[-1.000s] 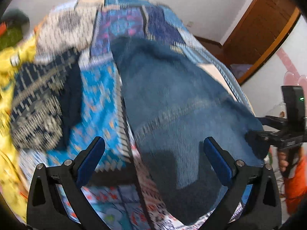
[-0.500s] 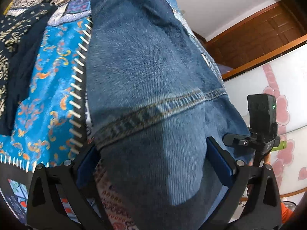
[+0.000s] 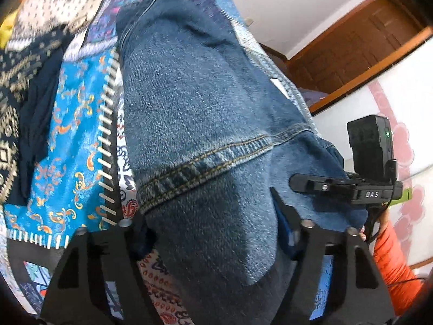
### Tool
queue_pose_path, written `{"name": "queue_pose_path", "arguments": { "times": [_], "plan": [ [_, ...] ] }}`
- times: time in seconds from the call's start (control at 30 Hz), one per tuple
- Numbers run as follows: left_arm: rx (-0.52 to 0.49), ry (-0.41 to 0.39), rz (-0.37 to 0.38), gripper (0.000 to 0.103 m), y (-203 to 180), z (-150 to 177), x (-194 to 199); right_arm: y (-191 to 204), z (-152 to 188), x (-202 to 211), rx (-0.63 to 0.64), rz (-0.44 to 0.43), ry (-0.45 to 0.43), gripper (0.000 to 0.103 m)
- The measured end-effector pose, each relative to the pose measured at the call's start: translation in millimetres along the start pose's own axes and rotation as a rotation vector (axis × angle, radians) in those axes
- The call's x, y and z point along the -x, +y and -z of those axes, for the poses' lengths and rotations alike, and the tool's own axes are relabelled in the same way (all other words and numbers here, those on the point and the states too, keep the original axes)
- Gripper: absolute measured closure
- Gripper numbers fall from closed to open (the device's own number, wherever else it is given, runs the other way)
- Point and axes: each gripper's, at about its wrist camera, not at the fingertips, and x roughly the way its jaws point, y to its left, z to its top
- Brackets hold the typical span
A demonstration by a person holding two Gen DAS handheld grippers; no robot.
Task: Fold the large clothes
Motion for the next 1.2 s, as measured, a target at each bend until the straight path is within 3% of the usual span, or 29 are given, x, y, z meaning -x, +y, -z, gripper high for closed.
{"name": "queue_pose_path", "arguments": {
  "times": [0.17,0.53,0.73,0.97,1.2],
  "plan": [
    [-0.050,-0.050,0.009,0.052,-12.2,7.2,36.7,31.6,4.8,14.5,0.030,0.033,-0.026,0.058],
    [-0.089,-0.297,-0.007,0.054,6.5,-8.2,185.0,140.6,-19.1,37.7,0.165,-0.018,-0.162,0.059],
    [-0.090,-0.343,-0.045,0.054,44.4,-31.1,244.3,207.6,-56.4,18.7,0.253,-0.050,-0.199,0.059],
    [-0.080,-0.385,-0.095,0.054,107.5,-46.2,264.8,243.0,-90.5,-31.4,0.286,-0.081,-0.196,0.059],
    [0.024,-0.326,-0.107,0.054,206.8,-54.4,235.0,248.1,-114.6,-119.0,0.255,-0.073,-0.121,0.059]
  ]
}}
